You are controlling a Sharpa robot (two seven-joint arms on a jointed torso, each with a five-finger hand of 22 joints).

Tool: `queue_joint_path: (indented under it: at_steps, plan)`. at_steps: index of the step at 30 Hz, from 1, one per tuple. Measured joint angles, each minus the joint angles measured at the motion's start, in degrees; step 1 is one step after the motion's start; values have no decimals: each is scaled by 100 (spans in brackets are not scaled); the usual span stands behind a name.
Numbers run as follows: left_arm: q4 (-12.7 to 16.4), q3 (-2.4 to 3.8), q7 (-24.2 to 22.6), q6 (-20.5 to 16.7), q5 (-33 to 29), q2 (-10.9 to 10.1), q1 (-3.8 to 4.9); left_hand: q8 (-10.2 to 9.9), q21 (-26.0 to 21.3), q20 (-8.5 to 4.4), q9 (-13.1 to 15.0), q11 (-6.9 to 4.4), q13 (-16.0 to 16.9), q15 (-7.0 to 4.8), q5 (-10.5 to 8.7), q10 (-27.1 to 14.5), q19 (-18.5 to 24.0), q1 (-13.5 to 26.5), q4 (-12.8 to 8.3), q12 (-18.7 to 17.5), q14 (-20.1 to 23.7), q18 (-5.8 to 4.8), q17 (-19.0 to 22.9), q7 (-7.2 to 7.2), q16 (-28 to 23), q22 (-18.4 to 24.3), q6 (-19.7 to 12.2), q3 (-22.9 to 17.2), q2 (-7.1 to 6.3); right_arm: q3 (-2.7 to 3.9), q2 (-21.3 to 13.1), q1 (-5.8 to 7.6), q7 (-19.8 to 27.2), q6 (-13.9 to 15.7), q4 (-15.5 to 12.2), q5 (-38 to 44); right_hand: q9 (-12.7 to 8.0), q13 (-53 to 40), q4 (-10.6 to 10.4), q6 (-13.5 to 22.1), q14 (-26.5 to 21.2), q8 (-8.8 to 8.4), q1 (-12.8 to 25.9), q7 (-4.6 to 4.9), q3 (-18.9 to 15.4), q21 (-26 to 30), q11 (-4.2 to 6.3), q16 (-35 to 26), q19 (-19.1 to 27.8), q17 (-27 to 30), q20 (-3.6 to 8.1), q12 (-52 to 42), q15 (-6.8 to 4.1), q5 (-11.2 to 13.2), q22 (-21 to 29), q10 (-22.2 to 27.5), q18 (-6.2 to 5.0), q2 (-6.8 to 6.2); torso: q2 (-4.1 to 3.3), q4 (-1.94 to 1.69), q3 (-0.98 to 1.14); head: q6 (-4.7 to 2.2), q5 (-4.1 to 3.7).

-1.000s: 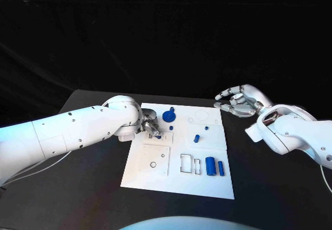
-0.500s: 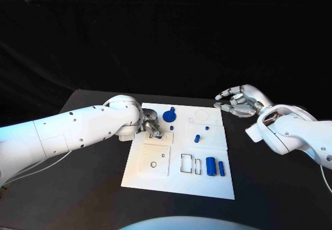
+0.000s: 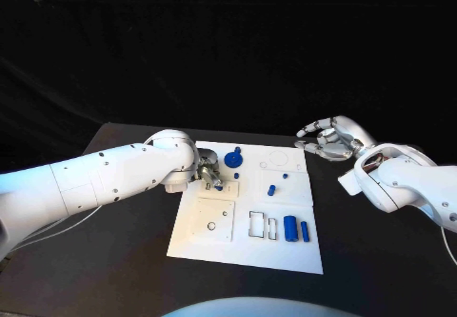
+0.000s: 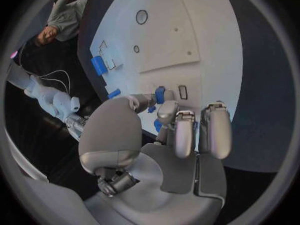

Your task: Assemble the parts on the task board

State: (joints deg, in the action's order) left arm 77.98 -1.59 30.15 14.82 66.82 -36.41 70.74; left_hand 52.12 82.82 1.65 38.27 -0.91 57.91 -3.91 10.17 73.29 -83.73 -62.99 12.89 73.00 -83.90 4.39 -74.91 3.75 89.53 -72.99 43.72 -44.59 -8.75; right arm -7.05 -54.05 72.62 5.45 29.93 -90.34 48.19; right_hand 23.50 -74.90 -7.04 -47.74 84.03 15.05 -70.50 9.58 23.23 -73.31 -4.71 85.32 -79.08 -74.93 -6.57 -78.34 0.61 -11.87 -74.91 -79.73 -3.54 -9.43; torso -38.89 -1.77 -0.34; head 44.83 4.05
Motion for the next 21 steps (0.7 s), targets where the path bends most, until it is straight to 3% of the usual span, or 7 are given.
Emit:
queue_joint_path:
  at_steps: [21]
  plan:
    - [-125, -23, 24, 137, -64, 88, 1, 16, 0, -64, 80, -83, 120, -70, -38, 97, -20, 375, -43, 61, -16, 1, 0, -129, 0, -11, 189, 39, 16, 0, -3, -9, 0, -1, -5, 0, 4, -4, -32, 0, 0, 0, 23, 0, 2, 26, 0, 0, 0, 1, 0, 0, 0, -32, -4, 0, 0, 23, 0, 2, 1, 19, -12]
